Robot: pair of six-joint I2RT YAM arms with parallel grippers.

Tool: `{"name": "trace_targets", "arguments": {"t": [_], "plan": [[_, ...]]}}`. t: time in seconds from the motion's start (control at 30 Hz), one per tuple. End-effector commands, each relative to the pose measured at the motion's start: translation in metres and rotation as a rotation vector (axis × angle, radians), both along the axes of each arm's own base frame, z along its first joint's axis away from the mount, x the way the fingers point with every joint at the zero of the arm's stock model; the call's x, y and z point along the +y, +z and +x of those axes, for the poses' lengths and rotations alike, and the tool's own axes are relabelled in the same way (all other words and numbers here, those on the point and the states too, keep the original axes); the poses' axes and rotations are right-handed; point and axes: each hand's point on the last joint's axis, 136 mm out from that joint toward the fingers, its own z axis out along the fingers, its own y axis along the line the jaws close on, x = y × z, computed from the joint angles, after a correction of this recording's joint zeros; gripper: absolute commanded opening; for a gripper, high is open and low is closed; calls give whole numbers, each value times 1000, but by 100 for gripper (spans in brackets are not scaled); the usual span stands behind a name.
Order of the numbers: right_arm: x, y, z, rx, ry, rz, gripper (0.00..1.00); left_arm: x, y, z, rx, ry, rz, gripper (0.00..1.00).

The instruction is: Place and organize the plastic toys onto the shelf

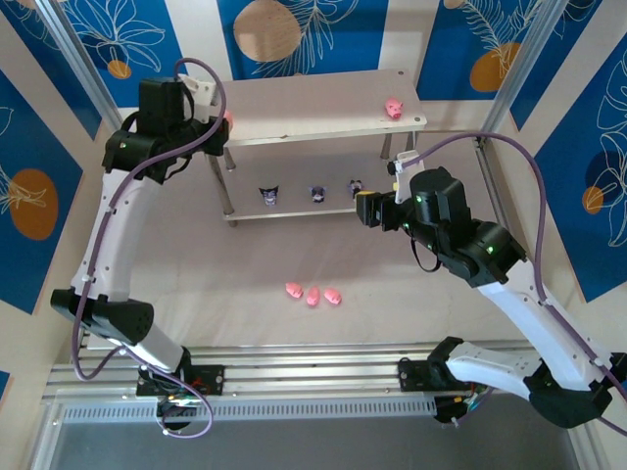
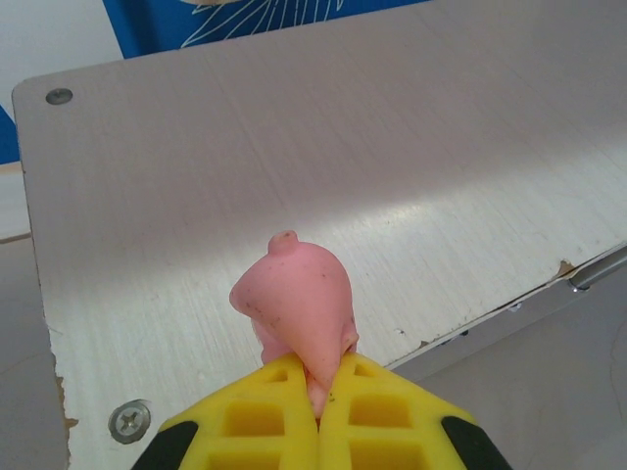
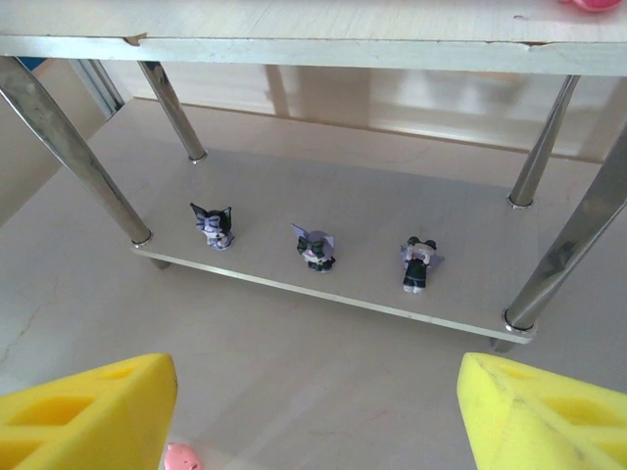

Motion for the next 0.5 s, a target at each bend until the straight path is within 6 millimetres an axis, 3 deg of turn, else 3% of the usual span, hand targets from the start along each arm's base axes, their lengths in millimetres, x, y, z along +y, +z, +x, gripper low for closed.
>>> {"name": "trace_targets", "arguments": {"t": [0.0,0.3,0.47], "plan": [[3,13,2,-33,17,30,76,-2,6,8,-11,-12,-33,4],[0,12,4,-29,8,34,76,4,-11,18,21,19,0,5],[-2,12,5,-27,2,38,76,6,-14,20,26,31,7,13]]}}
